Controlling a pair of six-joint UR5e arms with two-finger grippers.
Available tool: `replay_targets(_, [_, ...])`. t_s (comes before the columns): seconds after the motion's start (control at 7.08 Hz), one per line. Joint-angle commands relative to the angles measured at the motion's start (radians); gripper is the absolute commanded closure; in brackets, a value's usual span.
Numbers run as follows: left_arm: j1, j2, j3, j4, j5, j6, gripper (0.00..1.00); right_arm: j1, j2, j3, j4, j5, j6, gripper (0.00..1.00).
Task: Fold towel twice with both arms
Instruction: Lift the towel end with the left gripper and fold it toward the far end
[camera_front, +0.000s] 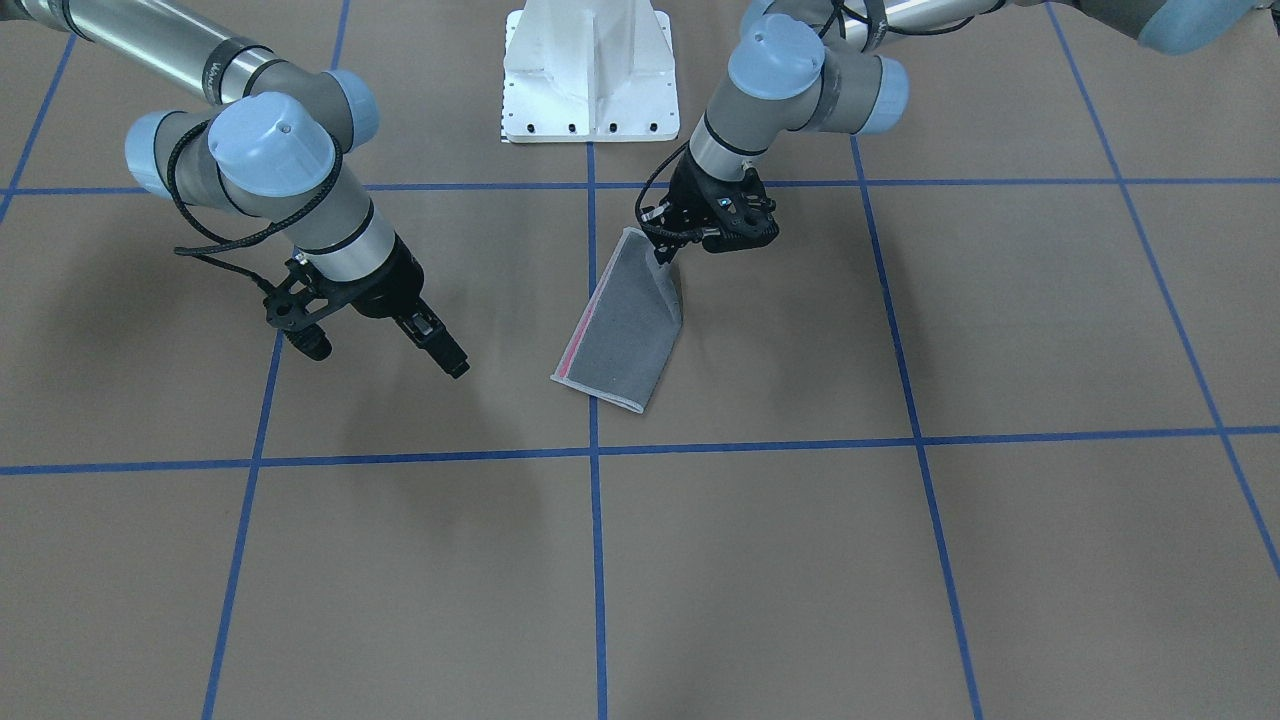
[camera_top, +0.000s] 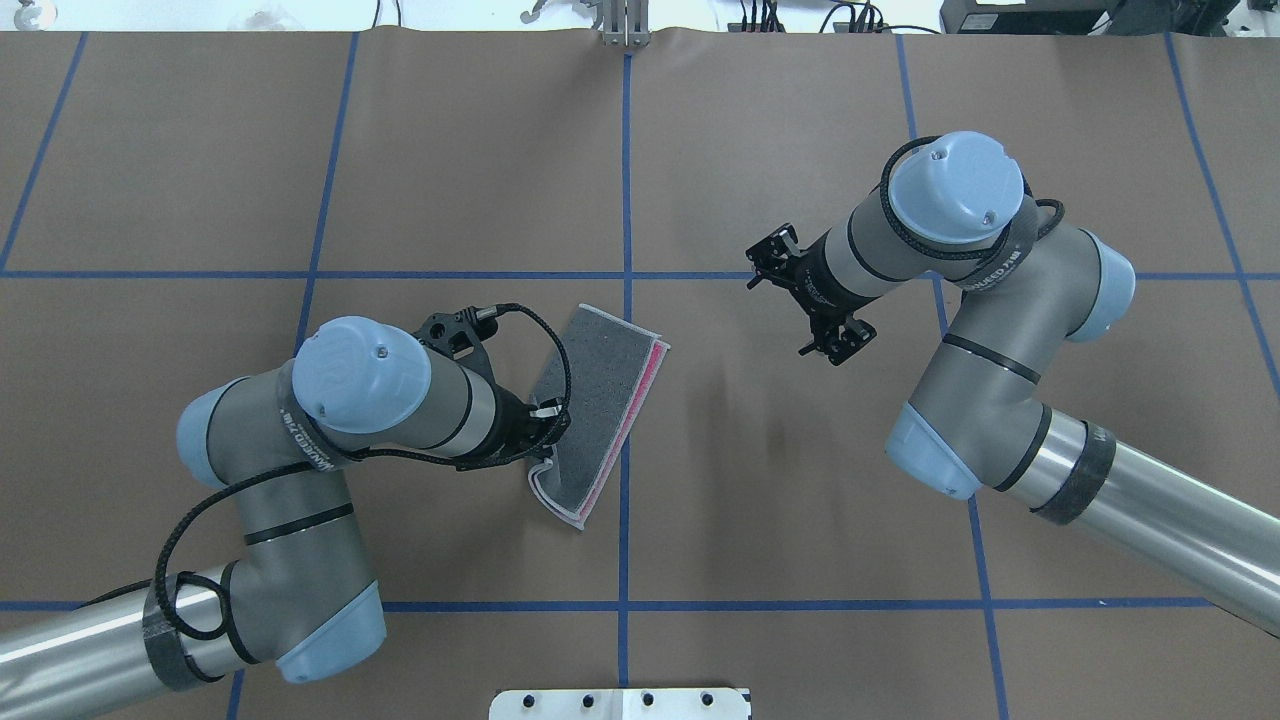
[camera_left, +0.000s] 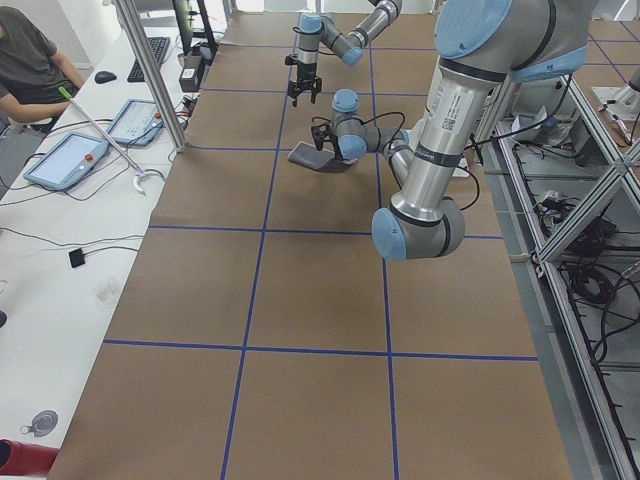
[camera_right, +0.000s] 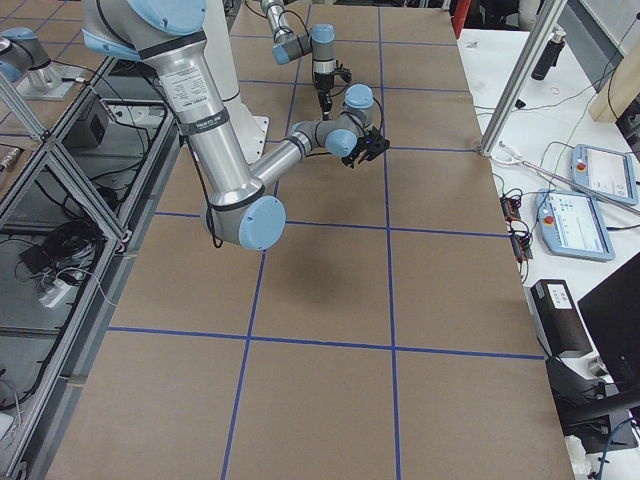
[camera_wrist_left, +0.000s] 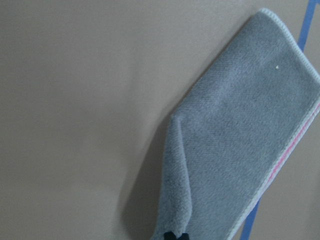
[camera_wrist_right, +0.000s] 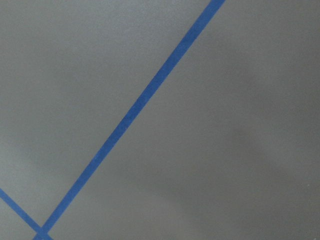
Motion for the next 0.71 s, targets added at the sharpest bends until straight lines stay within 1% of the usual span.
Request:
replay_targets(0.0, [-0.043, -0.090, 0.087, 0.002, 0.000, -0.020, 1.00, 0.004, -0.003, 0.000, 0.000, 0.000, -0.001, 0.00])
replay_targets(0.28, [-0.088, -0.208, 0.179, 0.092, 0.000, -0.040, 1.00, 0.004, -0.004, -0.001, 0.000, 0.001, -0.003, 0.00])
replay_targets(0.42, [-0.108, -0.245, 0.216, 0.105, 0.000, -0.067, 1.00, 0.004, -0.007, -0.003, 0.000, 0.000, -0.007, 0.00])
replay_targets(0.56, [-0.114, -0.270, 0.239, 0.119, -0.002, -0.145, 1.00, 0.004, -0.006, -0.008, 0.002, 0.001, -0.007, 0.00])
